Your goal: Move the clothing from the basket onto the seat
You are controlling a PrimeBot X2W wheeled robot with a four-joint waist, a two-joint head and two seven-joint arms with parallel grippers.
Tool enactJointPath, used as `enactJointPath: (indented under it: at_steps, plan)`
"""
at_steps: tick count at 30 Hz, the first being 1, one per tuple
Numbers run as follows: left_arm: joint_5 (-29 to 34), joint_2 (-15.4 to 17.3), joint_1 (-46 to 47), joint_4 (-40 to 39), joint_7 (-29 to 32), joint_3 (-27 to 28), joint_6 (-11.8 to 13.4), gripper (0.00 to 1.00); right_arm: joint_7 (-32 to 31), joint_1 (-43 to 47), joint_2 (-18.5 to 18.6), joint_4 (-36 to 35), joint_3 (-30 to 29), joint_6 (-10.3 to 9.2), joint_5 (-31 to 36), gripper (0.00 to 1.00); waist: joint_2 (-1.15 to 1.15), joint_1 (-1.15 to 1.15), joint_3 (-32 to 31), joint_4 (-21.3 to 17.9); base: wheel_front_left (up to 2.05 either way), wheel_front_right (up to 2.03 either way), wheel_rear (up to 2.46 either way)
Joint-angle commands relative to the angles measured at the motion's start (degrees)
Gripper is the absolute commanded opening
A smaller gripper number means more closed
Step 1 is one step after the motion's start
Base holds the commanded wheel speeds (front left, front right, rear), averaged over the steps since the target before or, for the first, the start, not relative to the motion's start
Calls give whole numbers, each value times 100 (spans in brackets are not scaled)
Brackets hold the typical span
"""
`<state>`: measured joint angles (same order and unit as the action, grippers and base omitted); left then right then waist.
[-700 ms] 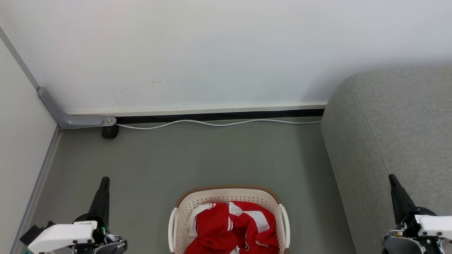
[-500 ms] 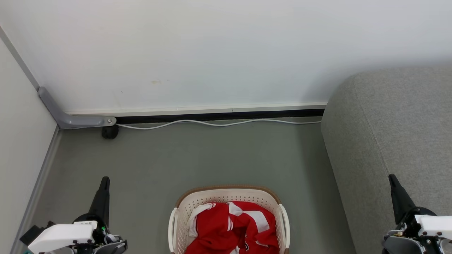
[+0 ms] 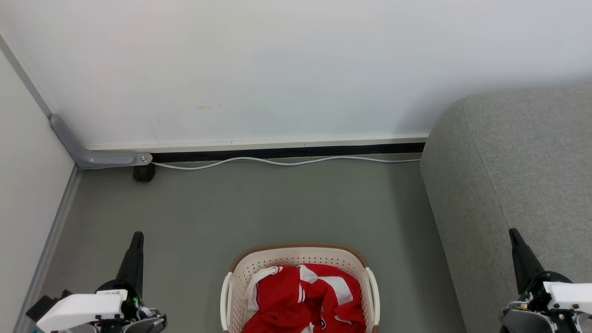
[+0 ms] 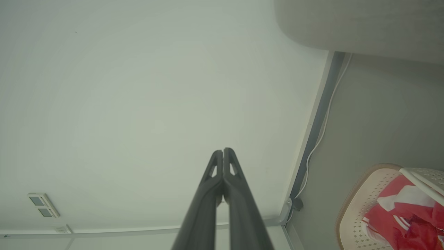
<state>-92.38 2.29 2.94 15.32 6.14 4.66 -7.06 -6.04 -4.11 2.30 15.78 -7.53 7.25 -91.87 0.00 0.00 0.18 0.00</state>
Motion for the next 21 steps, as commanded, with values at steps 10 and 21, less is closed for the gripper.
enactJointPath:
  at_steps: [10, 21]
  plan:
    - [20, 59, 324, -129, 34, 184, -43, 0, -43, -208, 57, -176, 103, 24, -31, 0, 0, 0, 0, 0, 0, 0, 0]
    - [20, 59, 324, -129, 34, 184, -43, 0, -43, -208, 57, -176, 103, 24, -31, 0, 0, 0, 0, 0, 0, 0, 0]
